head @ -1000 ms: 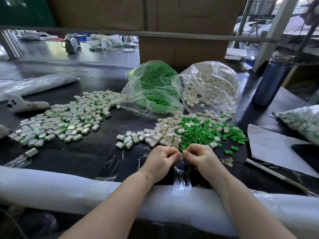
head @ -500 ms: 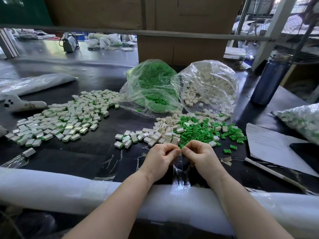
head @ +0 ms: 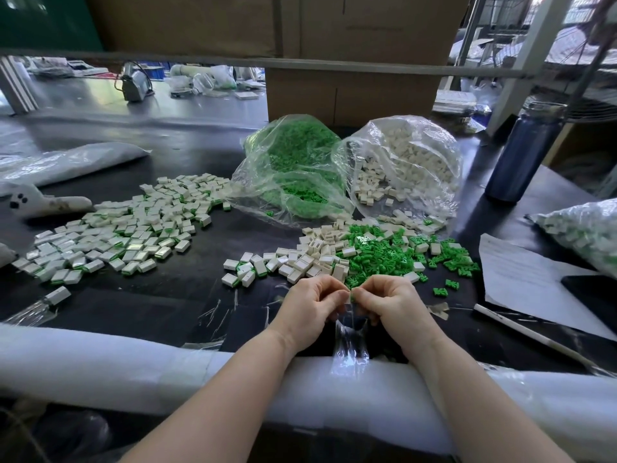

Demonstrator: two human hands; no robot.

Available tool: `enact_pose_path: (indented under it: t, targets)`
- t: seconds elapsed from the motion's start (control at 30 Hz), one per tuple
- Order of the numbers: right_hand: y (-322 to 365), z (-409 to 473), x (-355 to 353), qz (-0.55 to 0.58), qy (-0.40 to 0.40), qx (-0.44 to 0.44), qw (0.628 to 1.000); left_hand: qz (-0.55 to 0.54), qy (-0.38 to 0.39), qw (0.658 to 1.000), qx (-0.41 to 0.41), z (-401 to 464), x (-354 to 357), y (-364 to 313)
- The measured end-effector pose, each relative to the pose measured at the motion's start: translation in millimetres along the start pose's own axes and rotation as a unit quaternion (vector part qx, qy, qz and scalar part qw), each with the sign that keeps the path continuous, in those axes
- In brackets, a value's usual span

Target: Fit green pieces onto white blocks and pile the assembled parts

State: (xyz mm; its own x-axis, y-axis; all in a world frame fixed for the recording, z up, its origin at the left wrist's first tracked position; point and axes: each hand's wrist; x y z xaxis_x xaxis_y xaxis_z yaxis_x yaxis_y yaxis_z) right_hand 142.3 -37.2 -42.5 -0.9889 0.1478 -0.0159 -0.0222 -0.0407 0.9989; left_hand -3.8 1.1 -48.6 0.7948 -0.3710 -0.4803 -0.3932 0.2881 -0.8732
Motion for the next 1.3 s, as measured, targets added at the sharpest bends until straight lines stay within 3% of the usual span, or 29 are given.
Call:
enact_pose_path:
  t: [0.2,0.67,0.97,1.3]
  targets:
    - [-1.4,0.3,0.7,-0.018,0.004,-0.010,1.000,0.011,-0.008,1.000,0.010,-0.8,0.1,-1.7]
    - [-1.3,0.0,-2.1,0.074,-0.025,-0.014,0.997,0.021,-0.031,0.999,0.036,1.4,2.6,2.5]
    - [-0.1,0.6,0.3,0.041,-0.016,-0.021,0.999,0.006,-0.014,1.000,0.012,2.4,1.3,3.1]
    - [-1.8,1.0,-1.5,-0.014,0.018,-0.014,1.000,0.091,-0.008,0.995,0.039,-1.4,-0.3,-0.3]
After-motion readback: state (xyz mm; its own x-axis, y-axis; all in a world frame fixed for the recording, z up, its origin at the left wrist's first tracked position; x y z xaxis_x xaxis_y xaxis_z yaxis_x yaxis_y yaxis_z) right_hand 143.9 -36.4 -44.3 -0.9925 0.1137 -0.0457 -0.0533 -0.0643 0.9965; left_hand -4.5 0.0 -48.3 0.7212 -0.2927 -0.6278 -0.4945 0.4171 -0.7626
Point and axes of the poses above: each hand's wrist, its own z-axis towards the middle knuckle, its own x-axis out of the palm, y = z × x, and after that the axes turned 13 degrees about z, right-handed
